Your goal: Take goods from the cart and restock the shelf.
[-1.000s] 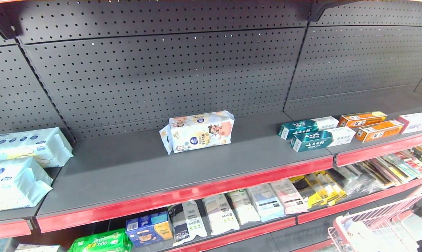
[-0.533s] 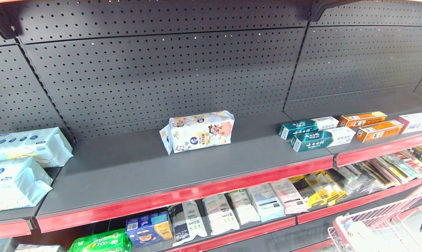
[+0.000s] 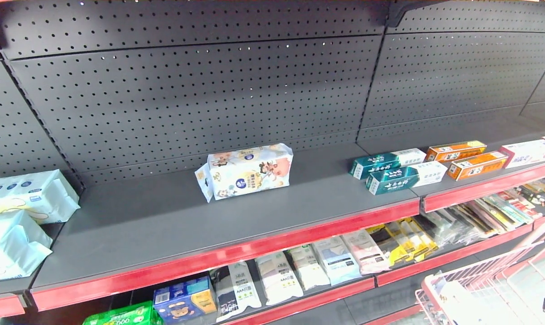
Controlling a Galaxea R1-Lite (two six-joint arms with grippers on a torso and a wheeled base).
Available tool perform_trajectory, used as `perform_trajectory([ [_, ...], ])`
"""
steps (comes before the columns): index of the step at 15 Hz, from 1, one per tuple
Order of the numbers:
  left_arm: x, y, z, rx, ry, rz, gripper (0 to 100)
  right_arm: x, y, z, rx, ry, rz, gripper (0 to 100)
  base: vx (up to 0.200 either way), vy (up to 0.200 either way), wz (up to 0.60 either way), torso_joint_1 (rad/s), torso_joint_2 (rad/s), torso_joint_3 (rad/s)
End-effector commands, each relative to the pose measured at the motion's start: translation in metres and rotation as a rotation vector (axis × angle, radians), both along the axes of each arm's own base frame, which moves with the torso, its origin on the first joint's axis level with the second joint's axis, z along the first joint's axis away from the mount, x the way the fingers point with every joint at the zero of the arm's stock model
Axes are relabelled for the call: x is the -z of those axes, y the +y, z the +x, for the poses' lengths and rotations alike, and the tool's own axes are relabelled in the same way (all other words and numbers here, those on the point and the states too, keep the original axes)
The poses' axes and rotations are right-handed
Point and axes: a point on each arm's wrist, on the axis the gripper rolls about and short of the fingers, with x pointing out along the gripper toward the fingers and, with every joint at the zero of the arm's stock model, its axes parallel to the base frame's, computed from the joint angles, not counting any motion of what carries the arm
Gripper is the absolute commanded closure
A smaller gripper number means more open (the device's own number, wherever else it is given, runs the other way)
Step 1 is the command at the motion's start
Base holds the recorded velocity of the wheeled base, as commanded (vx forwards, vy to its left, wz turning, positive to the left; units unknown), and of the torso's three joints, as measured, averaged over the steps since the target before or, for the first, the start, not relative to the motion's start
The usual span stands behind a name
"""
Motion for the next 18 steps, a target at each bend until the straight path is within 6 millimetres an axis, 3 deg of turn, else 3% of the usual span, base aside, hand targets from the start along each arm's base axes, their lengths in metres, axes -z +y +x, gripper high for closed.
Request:
perform_trajectory([
  [1,0.000,0.000,0.000,-0.001,-0.001,0.000,0,0.001,0.000,0.000,-0.003,0.000,0.003,0,0.000,0.000,0.00,0.000,0.00,0.000],
  [12,0.000,0.000,0.000,-0.001,-0.001,0.000,0,0.006,-0.003,0.002,-0.047,-0.008,-0.013,0,0.000,0.000,0.00,-0.008,0.01,0.011],
  [18,0.000,0.000,0.000,-0.001,0.001,0.000,0,0.008,-0.006,0.004,-0.051,-0.012,-0.018,0,0.000,0.000,0.00,-0.148,0.32,0.175],
])
